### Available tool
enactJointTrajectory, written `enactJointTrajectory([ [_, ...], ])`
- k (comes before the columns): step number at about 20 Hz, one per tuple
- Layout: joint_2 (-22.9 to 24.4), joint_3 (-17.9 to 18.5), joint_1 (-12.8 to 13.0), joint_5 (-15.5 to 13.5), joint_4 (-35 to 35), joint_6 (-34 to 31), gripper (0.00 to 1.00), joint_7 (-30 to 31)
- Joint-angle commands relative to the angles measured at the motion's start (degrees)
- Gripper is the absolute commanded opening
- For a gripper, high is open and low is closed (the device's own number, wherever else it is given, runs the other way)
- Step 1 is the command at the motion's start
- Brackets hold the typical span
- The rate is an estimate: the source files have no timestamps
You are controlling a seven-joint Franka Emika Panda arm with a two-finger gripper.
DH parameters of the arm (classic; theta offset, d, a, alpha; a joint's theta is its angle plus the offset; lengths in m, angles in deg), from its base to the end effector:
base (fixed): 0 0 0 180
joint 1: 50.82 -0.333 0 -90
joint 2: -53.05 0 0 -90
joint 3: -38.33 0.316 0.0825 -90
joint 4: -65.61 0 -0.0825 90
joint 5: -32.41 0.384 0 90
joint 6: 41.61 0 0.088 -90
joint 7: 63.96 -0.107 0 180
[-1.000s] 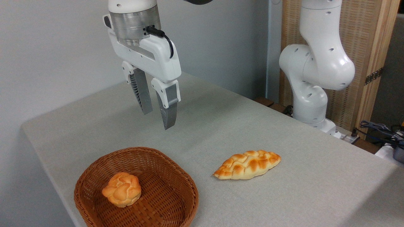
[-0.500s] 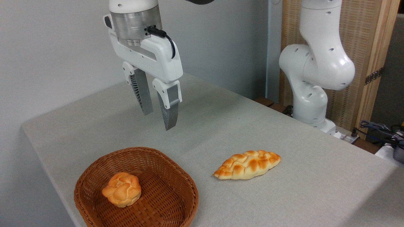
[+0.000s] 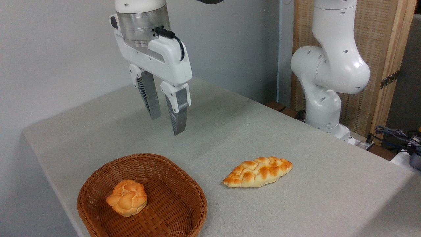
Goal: Put bread into the basket
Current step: 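Move the open gripper over the braided bread roll and descend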
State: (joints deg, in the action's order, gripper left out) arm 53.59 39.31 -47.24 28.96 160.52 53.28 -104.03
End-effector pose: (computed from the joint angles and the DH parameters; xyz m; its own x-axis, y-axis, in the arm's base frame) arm 0.5568 -0.0312 0.5967 0.7384 -0.6728 0.0456 -0.6743 -0.7373 0.0403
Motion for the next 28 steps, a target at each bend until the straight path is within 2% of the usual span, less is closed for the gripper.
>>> enactJointTrajectory([
  [1, 5.34, 0.51, 0.11, -0.25, 6.94, 3.35, 1.0, -0.89],
  [6, 10.88, 1.21, 0.11, -0.25, 14.59, 6.88, 1.0, -0.89],
  [12, 15.8, 1.83, -0.15, -0.16, 22.24, 6.97, 1.0, -0.89],
  [14, 16.77, 1.92, -0.24, -0.07, 24.26, 6.97, 1.0, -0.89],
  [19, 17.92, 5.34, -0.94, -0.07, 27.43, 8.29, 1.0, -0.97],
  [20, 17.92, 5.52, -0.94, 0.36, 28.13, 8.38, 1.0, -1.06],
  [23, 18.1, 5.44, -0.77, 6.86, 30.15, 8.55, 1.0, -1.15],
  [28, 19.32, 5.44, -0.76, 7.22, 34.72, 10.92, 1.0, -2.72],
])
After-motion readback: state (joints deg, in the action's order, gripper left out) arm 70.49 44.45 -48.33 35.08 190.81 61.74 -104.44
